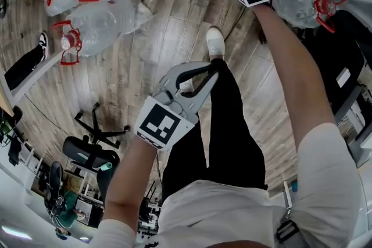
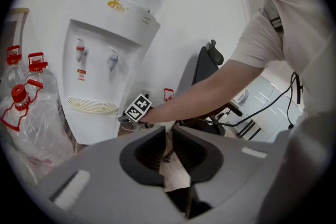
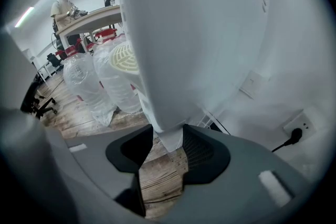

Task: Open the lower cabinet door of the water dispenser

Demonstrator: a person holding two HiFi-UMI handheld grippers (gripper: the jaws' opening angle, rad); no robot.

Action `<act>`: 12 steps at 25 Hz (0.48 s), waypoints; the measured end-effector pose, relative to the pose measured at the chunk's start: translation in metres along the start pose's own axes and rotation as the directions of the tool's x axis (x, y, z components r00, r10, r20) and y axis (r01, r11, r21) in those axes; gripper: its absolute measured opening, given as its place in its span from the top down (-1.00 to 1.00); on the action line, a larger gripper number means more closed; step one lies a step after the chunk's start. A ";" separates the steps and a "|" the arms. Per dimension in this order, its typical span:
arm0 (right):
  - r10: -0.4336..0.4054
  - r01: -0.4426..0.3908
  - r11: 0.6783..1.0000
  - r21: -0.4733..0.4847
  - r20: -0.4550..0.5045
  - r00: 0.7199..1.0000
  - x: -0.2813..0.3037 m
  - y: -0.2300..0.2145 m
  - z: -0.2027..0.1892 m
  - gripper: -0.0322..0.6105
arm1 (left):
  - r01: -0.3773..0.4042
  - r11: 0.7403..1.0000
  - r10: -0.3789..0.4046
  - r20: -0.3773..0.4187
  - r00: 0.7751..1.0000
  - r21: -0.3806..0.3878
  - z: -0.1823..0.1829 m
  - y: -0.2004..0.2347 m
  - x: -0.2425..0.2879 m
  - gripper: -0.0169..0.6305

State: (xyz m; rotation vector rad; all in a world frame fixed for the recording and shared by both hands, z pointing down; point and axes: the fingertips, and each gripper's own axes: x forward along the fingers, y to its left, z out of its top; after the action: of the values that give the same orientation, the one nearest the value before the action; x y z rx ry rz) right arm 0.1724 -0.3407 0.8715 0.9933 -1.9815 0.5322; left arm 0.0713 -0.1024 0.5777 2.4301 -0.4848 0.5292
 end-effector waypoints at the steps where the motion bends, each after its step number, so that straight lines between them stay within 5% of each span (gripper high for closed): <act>1: 0.002 -0.002 1.000 -0.001 -0.002 1.000 0.000 0.002 -0.001 0.37 | -0.004 1.000 0.004 -0.001 1.000 -0.009 0.000 0.001 -0.002 0.77; 12: 0.011 -0.010 0.999 0.039 -0.034 0.999 -0.009 0.046 -0.018 0.37 | -0.033 0.999 0.034 0.018 0.999 -0.040 0.000 0.005 -0.033 0.77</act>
State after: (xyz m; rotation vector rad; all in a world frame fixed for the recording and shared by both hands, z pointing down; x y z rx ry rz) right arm 0.1470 -0.2969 0.8743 0.9921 -1.9534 0.5920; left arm 0.0407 -0.0986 0.5642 2.3947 -0.5395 0.5063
